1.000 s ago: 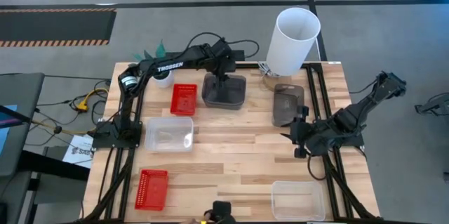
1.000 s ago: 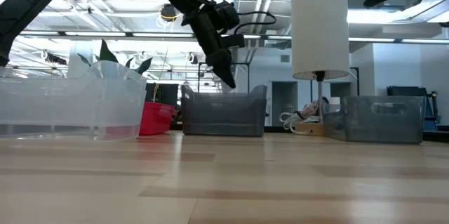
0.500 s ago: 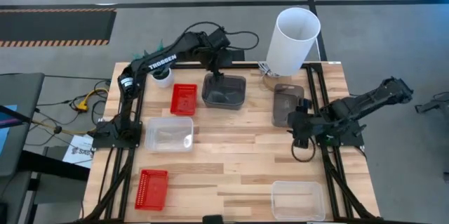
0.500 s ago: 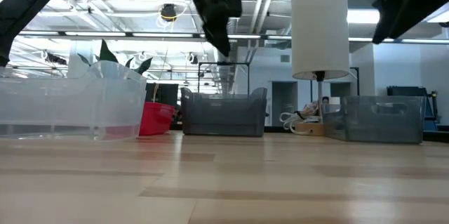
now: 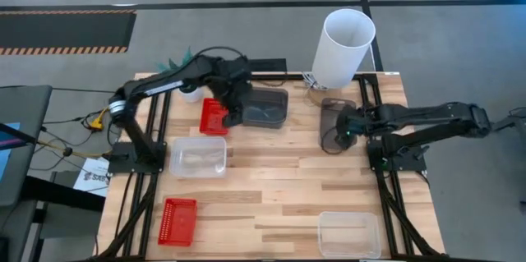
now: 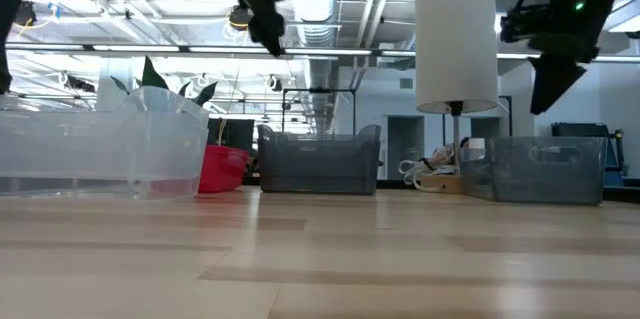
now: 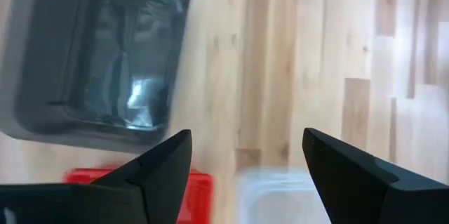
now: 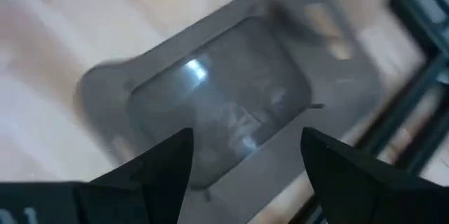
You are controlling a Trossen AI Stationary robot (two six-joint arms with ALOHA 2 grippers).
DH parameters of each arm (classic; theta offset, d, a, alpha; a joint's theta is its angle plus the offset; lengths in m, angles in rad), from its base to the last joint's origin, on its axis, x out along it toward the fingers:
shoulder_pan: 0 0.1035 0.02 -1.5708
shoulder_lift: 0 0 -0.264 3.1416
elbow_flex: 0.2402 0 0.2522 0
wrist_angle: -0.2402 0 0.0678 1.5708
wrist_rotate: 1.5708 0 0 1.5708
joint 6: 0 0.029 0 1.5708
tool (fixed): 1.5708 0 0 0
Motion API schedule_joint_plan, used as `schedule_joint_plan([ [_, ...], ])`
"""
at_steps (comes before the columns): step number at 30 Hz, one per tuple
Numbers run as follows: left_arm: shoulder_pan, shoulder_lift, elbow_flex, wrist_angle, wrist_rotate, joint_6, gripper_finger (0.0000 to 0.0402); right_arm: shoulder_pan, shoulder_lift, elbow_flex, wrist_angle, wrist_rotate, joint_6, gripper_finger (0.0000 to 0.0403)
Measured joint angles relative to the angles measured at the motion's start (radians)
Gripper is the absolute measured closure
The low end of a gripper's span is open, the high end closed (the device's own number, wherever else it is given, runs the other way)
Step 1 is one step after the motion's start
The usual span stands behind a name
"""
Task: Stack baskets by color
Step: Stack the right black bin on the top black bin
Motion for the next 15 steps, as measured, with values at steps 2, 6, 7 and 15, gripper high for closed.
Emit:
schedule_joint_plan([
  [2,-0.029,-0.073,-0.092,0.083,-0.007,-0.032,0.0143,-0.048,-0.011,0.000,-0.004,0.033,0.032,0.0116],
  [6,-0.098,-0.212,-0.281,0.267,-0.018,-0.116,0.0143,-0.154,-0.003,0.000,-0.072,0.032,0.174,0.0116],
  [7,-0.117,-0.244,-0.324,0.313,-0.019,-0.133,0.0143,-0.176,0.006,0.000,-0.100,0.032,0.197,0.0116],
  [15,-0.320,-0.414,-0.492,0.456,-0.183,-0.185,0.0143,-0.356,0.033,-0.030,-0.030,-0.035,0.161,0.0117],
])
